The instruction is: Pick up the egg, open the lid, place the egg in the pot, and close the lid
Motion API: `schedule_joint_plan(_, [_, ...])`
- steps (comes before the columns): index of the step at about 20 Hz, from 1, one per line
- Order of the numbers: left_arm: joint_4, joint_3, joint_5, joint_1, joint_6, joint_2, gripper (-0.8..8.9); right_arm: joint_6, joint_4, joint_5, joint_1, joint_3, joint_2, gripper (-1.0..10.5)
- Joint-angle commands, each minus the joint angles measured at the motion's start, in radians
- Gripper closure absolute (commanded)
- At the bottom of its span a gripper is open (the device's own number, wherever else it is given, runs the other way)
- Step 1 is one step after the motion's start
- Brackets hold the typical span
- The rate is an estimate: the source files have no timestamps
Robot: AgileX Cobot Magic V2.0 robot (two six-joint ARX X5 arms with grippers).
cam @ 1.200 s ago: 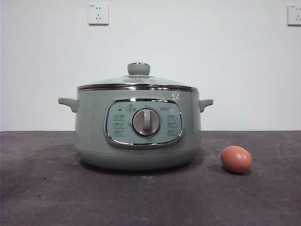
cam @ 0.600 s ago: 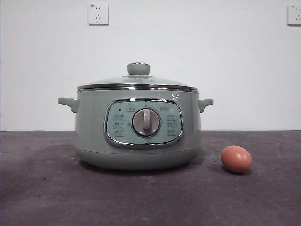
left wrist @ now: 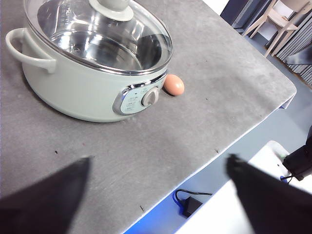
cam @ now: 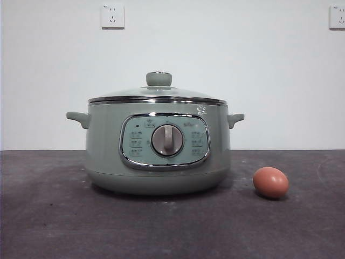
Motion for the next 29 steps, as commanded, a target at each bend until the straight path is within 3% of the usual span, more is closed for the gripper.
schedule_joint_plan(1, [0.008, 0.003, -0.001, 0.0, 0.011, -0.001, 2.47, 0.022, 0.03, 0.037, 0.004, 0.002, 0.029, 4.1])
schedule_joint_plan(8, [0.008, 0.003, -0.001, 0.0, 0.011, -0.001, 2.47, 0.039, 0.144, 0.116, 0.047, 0.002, 0.177, 4.1])
schedule_joint_plan(21, [0.007, 0.003, -0.001, 0.0, 0.011, -0.001, 2.47, 0.075, 0.47, 0.364, 0.199, 0.002, 0.661, 4.1])
schedule_joint_plan(29, [0.006, 0.003, -0.002, 0.0, 0.011, -0.001, 2.47, 0.091, 0.646, 0.449, 0.224, 0.002, 0.886, 4.2])
